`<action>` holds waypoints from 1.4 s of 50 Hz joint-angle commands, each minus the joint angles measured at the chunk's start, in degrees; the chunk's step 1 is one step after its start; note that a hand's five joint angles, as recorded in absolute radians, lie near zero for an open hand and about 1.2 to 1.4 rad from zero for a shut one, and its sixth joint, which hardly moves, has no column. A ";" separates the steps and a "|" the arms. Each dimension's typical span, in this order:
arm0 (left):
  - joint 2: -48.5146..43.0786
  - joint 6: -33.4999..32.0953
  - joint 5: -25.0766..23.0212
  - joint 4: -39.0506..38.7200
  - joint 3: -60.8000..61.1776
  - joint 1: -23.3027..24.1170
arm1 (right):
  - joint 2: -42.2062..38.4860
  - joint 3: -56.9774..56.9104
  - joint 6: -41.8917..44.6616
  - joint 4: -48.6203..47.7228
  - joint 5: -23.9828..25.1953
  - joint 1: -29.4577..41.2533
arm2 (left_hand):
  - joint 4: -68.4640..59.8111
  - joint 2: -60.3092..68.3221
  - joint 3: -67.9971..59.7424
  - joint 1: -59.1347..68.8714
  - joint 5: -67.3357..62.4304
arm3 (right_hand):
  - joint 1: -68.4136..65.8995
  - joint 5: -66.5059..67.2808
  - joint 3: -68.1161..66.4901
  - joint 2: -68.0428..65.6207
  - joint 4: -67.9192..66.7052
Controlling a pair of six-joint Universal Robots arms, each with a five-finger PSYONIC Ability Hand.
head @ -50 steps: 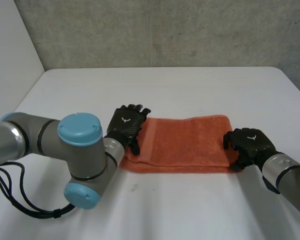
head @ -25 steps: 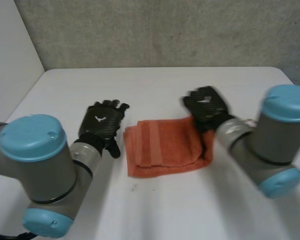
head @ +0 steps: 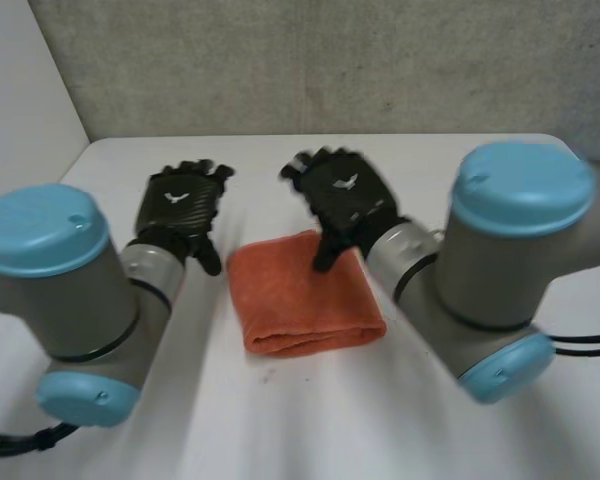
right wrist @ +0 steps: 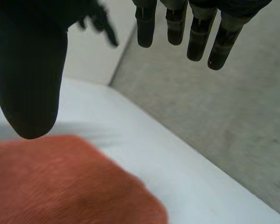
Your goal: Fold the laundry
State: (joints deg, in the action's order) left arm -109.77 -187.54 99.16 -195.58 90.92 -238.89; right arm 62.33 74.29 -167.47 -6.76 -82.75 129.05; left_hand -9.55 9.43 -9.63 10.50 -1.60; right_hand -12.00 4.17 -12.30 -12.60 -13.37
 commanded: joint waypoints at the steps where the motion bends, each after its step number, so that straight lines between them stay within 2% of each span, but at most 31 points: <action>1: -9.66 5.33 -2.92 4.23 -8.82 4.74 | -1.95 -1.34 -9.36 3.77 2.60 -4.77 | -1.00 1.13 -0.92 0.05 1.05 | 2.00 -4.17 2.30 2.60 3.37; 6: -12.74 8.94 -2.92 8.97 -9.62 5.19 | -10.72 -5.37 -9.80 9.82 3.48 -6.44 | -0.50 0.62 -0.42 -0.45 1.55 | 2.00 -4.17 2.30 2.60 3.37; 11: -14.24 10.09 -2.92 12.41 -9.35 5.01 | -15.91 -8.80 -9.80 13.08 3.48 -7.58 | -0.45 0.57 -0.37 -0.50 1.60 | 2.00 -4.17 2.30 2.60 3.37; 23: -13.11 9.74 -3.00 14.79 -8.91 3.43 | -16.46 -12.32 -9.36 15.46 3.56 -9.87 | -0.45 0.57 -0.37 -0.50 1.60 | 2.00 -4.17 2.30 2.60 3.37; 28: -8.90 9.57 -3.09 15.23 -10.58 3.43 | -11.97 -13.82 -9.54 16.08 3.74 -10.48 | -0.45 0.57 -0.37 -0.50 1.60 | 2.00 -4.17 2.30 2.60 3.37; 33: -1.58 9.83 -3.09 15.23 -12.52 2.46 | -0.58 -11.98 -9.89 15.38 3.39 -12.58 | -0.45 0.57 -0.37 -0.50 1.60 | 2.00 -4.17 2.30 2.60 3.37; 37: 5.86 9.92 -3.09 15.40 -12.78 -1.48 | 4.81 -9.16 -9.98 13.62 2.77 -14.17 | -0.45 0.57 -0.37 -0.50 1.60 | 2.00 -4.17 2.30 2.60 3.37; 39: 7.97 9.92 -3.09 15.92 -12.69 -2.54 | 11.11 -6.01 -9.63 10.90 0.24 -15.05 | -0.45 0.57 -0.37 -0.50 1.60 | 2.00 -4.17 2.30 2.60 3.37; 47: 17.83 9.92 -3.18 22.42 -12.78 -7.81 | 22.73 1.29 -7.88 9.57 -5.22 -19.44 | -0.45 0.57 -0.37 -0.50 1.60 | 2.00 -4.17 2.30 2.60 3.37; 51: 20.64 10.00 -3.44 25.24 -12.78 -10.28 | 25.12 3.32 -6.64 10.36 -5.49 -20.94 | -0.45 0.57 -0.37 -0.50 1.60 | 2.00 -4.17 2.30 2.60 3.37; 59: 21.44 10.18 -6.96 27.70 -12.78 -10.28 | 25.38 3.41 -5.50 12.56 -5.23 -21.64 | -0.45 0.57 -0.37 -0.50 1.60 | 2.00 -4.17 2.30 2.60 3.37; 70: 21.27 9.83 -7.40 28.32 -12.78 -10.90 | 25.73 3.50 -5.23 12.65 -4.61 -21.21 | -0.45 0.57 -0.37 -0.50 1.60 | 2.00 -4.17 2.30 2.60 3.37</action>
State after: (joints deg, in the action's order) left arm -88.31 -177.49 91.84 -167.22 78.15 -249.65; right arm 88.04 77.71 -172.74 5.93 -87.79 107.44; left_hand -9.55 9.41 -9.63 10.50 -1.60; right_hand -12.00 3.98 -12.30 -12.60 -13.37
